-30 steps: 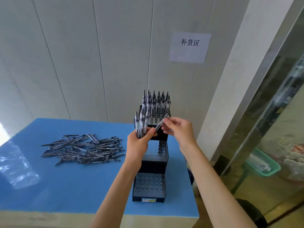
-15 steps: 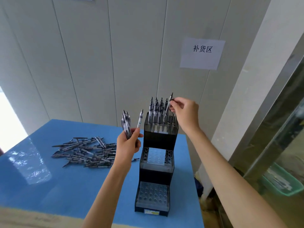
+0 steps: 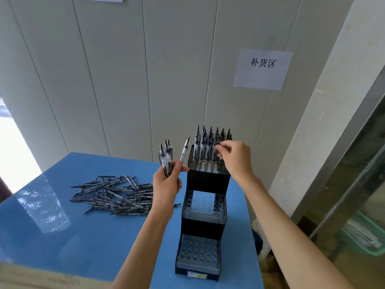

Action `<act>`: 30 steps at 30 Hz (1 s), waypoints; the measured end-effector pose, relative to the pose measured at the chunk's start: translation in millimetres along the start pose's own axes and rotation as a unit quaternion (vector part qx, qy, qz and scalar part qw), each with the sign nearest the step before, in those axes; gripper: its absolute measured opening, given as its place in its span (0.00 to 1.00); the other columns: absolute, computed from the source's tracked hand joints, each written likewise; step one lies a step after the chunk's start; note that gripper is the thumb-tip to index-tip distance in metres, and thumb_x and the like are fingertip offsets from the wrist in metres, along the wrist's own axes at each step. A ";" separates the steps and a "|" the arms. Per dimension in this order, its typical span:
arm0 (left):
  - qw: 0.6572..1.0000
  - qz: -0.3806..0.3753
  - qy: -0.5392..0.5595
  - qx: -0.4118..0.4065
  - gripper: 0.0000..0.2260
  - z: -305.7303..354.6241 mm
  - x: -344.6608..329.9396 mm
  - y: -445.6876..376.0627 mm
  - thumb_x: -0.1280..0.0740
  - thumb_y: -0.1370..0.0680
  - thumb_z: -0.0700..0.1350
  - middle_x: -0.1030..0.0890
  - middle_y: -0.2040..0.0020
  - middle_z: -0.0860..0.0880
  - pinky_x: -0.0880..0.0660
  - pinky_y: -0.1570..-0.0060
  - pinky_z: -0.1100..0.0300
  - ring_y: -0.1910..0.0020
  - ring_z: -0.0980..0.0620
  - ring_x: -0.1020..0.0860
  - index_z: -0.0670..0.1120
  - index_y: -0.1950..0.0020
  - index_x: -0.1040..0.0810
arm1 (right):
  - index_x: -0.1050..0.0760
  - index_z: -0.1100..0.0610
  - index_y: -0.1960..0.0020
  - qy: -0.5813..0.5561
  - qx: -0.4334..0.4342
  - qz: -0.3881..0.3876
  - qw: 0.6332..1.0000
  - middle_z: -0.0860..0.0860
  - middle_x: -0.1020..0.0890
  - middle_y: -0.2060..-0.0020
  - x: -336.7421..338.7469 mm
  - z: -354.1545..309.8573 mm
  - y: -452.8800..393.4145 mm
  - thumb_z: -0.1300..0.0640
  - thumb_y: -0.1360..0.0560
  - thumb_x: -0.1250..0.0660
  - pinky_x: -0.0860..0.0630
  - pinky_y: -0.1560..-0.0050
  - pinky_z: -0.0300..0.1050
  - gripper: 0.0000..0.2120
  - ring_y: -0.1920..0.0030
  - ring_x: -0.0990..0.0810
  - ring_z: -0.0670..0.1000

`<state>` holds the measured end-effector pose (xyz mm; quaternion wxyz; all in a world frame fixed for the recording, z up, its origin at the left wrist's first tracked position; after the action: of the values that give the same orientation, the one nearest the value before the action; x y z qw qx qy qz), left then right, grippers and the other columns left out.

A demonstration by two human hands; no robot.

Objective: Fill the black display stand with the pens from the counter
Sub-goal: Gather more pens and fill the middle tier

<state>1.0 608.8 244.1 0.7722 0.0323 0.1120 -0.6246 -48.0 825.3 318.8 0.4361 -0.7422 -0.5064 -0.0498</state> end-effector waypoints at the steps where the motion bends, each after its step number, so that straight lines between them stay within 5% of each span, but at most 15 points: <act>1: 1.000 -0.002 -0.002 0.005 0.11 -1.6 -2.0 -0.8 0.35 0.16 0.48 0.13 0.52 0.49 0.34 0.72 0.61 0.74 0.54 0.33 0.41 0.47 0.19 | 0.15 0.61 0.53 -0.003 -0.008 0.003 1.000 0.52 0.15 0.66 -0.4 1.8 -0.1 0.60 0.23 0.28 0.16 0.54 0.50 0.05 0.67 0.17 0.44; 11: 0.998 -0.026 0.054 0.033 0.08 -4.8 -29.9 2.0 0.32 0.17 0.46 0.18 0.62 0.51 0.37 0.75 0.63 0.75 0.56 0.31 0.42 0.49 0.19 | 0.15 0.60 0.58 -0.039 -0.065 -0.002 0.997 0.50 0.16 0.70 7.1 12.8 5.0 0.54 0.25 0.26 0.16 0.61 0.47 0.09 0.72 0.17 0.45; 19: 0.994 -0.077 0.059 0.045 0.09 -7.5 -52.9 2.8 0.33 0.17 0.46 0.14 0.57 0.44 0.37 0.73 0.60 0.75 0.52 0.32 0.41 0.48 0.19 | 0.18 0.60 0.48 -0.329 -0.160 -0.138 0.920 0.56 0.13 0.57 -4.1 -2.1 16.0 0.62 0.22 0.30 0.16 0.52 0.48 0.04 0.56 0.13 0.57; 24: 0.992 -0.109 0.052 0.047 0.11 -7.7 -60.8 5.0 0.35 0.16 0.47 0.15 0.54 0.39 0.41 0.77 0.62 0.78 0.52 0.35 0.39 0.49 0.22 | 0.18 0.66 0.50 -0.374 -0.188 -0.117 0.901 0.61 0.14 0.59 1.1 1.1 16.9 0.65 0.23 0.29 0.15 0.54 0.48 0.05 0.59 0.13 0.59; 30: 0.993 -0.079 0.045 0.077 0.10 -13.2 -48.0 -3.3 0.32 0.18 0.48 0.18 0.65 0.44 0.43 0.80 0.63 0.79 0.54 0.40 0.41 0.48 0.21 | 0.18 0.67 0.50 -0.380 -0.188 -0.046 0.904 0.62 0.14 0.58 14.1 2.3 5.6 0.65 0.23 0.30 0.16 0.54 0.47 0.05 0.57 0.13 0.60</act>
<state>-13.2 656.6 241.8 0.7096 0.1108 0.1006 -0.6885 -37.6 836.3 321.2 0.0600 -0.7487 -0.6489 0.1218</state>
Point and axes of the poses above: each hand's wrist, its own y-axis away from the middle knuckle, its own x-axis out of the back of the hand, z = x × y, the point moved 6 cm from there along -y, towards the middle knuckle
